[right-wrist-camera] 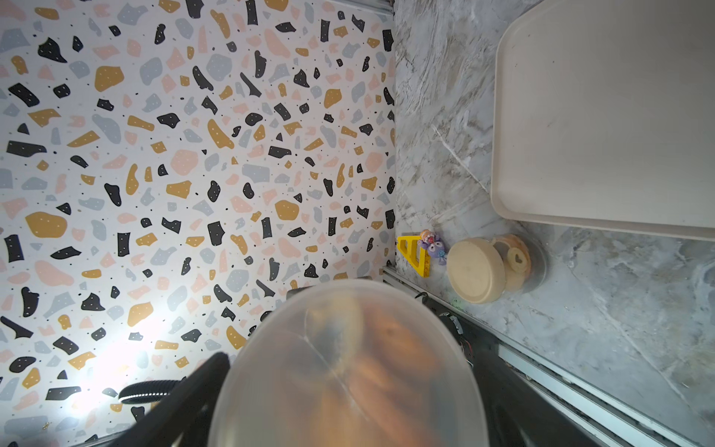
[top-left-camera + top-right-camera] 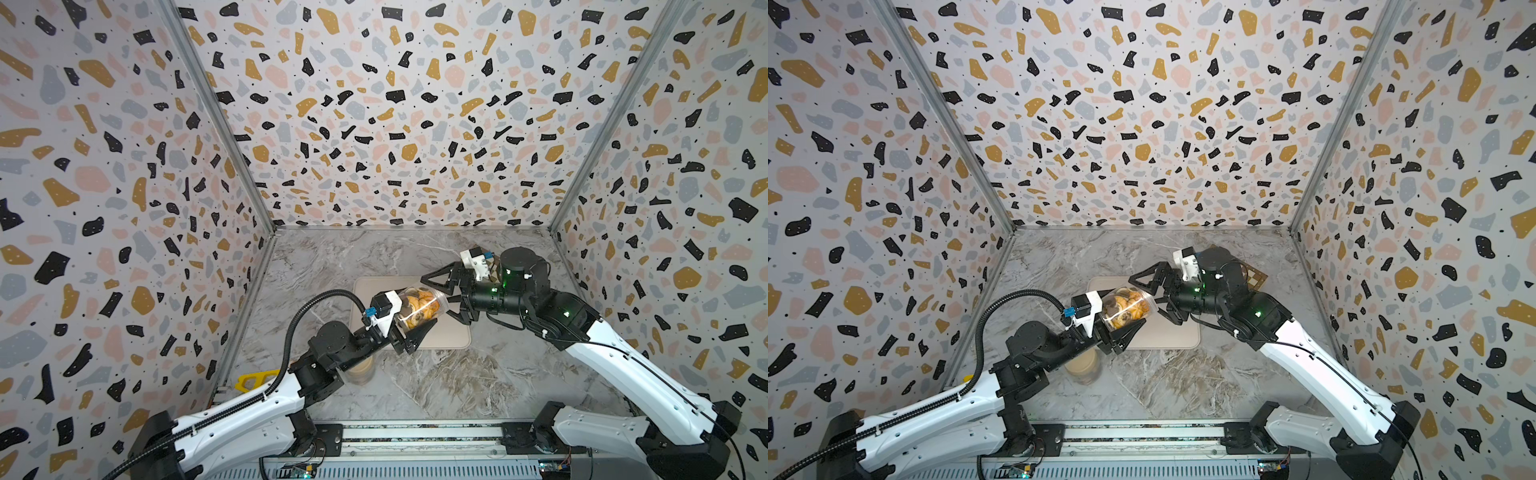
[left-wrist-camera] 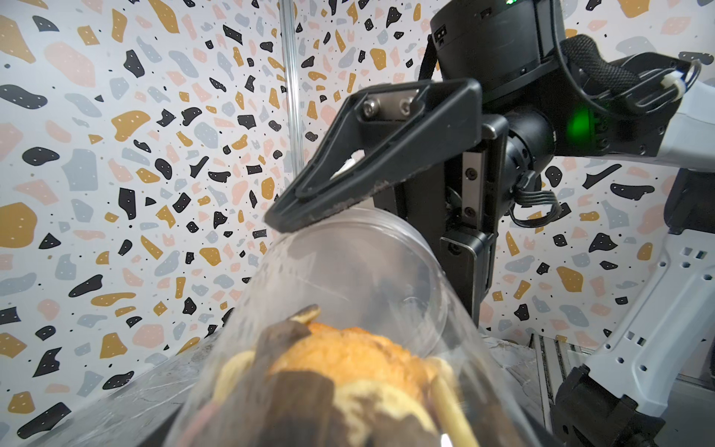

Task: Pour the cookies out of the jar
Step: Unscrew the lid from the jar.

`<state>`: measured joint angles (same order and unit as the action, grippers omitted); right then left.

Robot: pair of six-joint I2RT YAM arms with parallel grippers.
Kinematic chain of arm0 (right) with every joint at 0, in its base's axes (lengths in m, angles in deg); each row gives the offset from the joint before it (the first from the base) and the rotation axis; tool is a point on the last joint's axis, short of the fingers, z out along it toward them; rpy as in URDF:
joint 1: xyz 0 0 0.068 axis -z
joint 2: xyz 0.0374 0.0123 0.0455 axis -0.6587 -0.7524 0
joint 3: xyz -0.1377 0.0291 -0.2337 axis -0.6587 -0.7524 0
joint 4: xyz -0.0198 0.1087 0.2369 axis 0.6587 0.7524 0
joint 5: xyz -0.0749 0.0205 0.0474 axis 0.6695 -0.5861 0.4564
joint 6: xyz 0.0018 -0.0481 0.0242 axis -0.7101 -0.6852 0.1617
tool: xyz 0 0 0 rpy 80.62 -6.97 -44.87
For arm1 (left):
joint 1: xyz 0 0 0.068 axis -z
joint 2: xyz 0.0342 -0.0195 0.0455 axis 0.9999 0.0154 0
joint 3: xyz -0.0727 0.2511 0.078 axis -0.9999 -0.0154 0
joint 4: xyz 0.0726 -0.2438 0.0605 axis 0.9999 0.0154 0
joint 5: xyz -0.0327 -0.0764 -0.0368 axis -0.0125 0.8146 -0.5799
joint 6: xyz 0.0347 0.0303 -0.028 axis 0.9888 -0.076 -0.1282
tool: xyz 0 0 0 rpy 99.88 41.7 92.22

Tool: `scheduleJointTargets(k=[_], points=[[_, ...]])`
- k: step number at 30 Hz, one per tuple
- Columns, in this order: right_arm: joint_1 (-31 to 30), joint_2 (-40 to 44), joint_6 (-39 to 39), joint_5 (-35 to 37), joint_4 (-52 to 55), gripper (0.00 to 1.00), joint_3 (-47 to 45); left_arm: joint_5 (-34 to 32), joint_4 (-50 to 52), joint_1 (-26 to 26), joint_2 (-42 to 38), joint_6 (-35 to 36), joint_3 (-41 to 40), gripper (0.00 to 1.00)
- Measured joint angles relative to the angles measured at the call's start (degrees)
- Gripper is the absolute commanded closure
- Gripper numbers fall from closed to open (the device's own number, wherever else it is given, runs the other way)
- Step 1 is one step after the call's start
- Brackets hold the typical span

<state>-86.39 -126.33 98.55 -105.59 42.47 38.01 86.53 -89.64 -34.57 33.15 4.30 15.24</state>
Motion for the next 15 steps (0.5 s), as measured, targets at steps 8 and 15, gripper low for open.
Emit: scheduleJointTargets(k=[8, 15], points=[[-1.0, 0.3, 0.2, 1.7, -1.0, 0.21, 0.0, -0.1, -1.3, 0.0, 0.1, 0.0, 0.0, 1.00], [-1.7, 0.3, -2.6, 4.0, -3.0, 0.33, 0.2, -2.3, -6.3, 0.0, 1.5, -5.6, -0.7, 1.00]])
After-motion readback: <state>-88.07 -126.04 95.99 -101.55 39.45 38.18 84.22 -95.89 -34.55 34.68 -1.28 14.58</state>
